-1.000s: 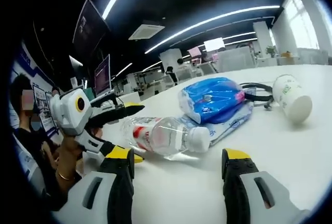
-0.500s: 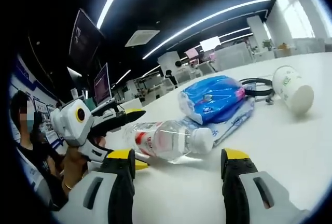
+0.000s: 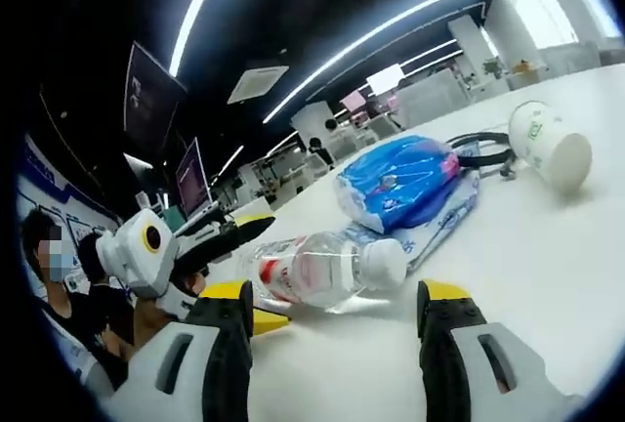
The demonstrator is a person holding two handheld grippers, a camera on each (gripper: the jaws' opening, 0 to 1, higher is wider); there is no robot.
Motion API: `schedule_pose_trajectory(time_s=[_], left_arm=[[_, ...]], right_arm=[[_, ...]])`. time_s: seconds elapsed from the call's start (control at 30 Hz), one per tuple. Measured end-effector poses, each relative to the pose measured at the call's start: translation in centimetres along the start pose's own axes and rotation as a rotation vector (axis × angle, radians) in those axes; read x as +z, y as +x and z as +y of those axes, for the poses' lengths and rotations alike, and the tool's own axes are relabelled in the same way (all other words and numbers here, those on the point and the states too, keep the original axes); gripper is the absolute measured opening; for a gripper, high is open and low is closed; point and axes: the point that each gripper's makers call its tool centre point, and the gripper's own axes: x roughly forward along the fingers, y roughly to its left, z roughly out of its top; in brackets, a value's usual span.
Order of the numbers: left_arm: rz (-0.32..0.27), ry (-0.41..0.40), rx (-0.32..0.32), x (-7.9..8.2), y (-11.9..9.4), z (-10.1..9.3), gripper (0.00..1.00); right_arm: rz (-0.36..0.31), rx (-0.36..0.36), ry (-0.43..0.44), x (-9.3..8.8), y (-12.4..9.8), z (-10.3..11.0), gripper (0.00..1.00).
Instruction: Arrange the tabletop items into an orderly group along one side of the table until the central work area is clear of visible clutter.
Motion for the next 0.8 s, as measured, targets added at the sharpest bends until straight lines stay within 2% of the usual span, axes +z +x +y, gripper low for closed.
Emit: schedule_pose_trajectory(time_s=[0.27, 0.3, 0.5, 0.8], left_arm=[[0.031, 0.015, -0.002, -0.54, 0.14, -0.09, 0.81], [0.031, 0.017, 0.001, -0.49, 0.16, -0.04, 0.81], [0.03, 0.036, 0.003, -0.28, 0.25, -0.08, 0.81], [0.041, 0.086, 0.003, -0.05, 0.51, -0.24, 0.8]], right_arm=[[-0.016, 0.001, 0.042, 0.17, 0.02, -0.11, 0.64], [-0.023, 0.015, 0.085, 0.28, -0.07, 0.12, 0.64], [-0.039, 0.009, 0.126, 0.56, 0.0, -0.01, 0.62], [-0.062, 0.026, 0.249, 0.9, -0.15, 0.18, 0.62]])
